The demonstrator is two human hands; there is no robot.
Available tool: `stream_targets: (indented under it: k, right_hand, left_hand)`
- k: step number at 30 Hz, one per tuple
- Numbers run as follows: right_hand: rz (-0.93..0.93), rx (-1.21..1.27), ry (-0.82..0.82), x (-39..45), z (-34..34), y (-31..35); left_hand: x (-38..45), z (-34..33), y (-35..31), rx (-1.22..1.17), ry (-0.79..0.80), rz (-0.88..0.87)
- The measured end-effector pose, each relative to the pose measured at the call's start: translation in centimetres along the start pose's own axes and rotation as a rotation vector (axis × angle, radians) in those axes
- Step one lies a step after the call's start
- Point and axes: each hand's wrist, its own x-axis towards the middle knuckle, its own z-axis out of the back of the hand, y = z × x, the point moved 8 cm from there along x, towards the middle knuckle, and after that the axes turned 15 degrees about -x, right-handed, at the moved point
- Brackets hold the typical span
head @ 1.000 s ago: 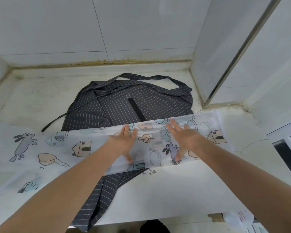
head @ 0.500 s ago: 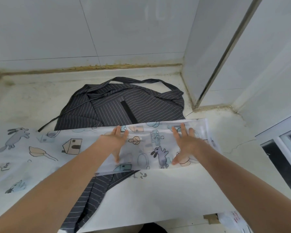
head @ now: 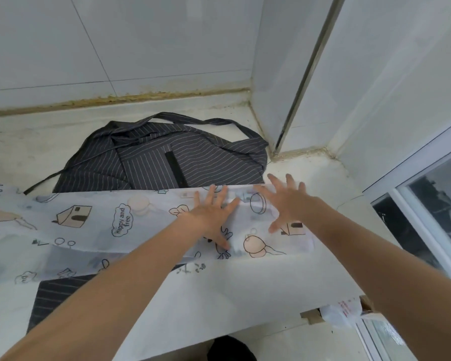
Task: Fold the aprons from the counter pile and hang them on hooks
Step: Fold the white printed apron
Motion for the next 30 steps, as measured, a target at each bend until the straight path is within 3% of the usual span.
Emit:
stream_targets:
  k: [5, 14, 17, 19, 23, 28, 30]
  right_hand:
    - [-0.088, 0.190, 0.070, 0.2, -1.7, -2.5]
    - [-0.155, 0.145, 0.044, 1.1, -1.0, -2.8]
    - [-0.183, -0.115, -0.154, 0.7, 1.5, -2.2]
    - [-0.117, -0.141, -0.219, 0.5, 2.8, -0.6]
    - [0.041, 0.020, 0.094, 0.5, 0.1, 1.9]
    - [0.038, -0.006, 0.092, 0.7, -1.1, 2.2]
    - [0.064, 0.024, 0.067, 0.6, -1.1, 2.0]
  left_hand:
    - [0.7, -0.1, -0.1, -0.015, -0.001, 0.043]
    - [1.6, 0.0, -0.3, -0.092, 0.020, 0.084]
    - [1.7, 0.0, -0.3, -0.090, 0.019, 0.083]
    - [1.7, 0.3, -0.3, -0.099, 0.017, 0.084]
    - [1.9, 0.5, -0.3, -0.097, 0.010, 0.096]
    - [1.6, 0.0, -2.8, -0.053, -0.019, -0.069]
    - [1.9, -0.6, -2.8, -0.039, 0.003, -0.039]
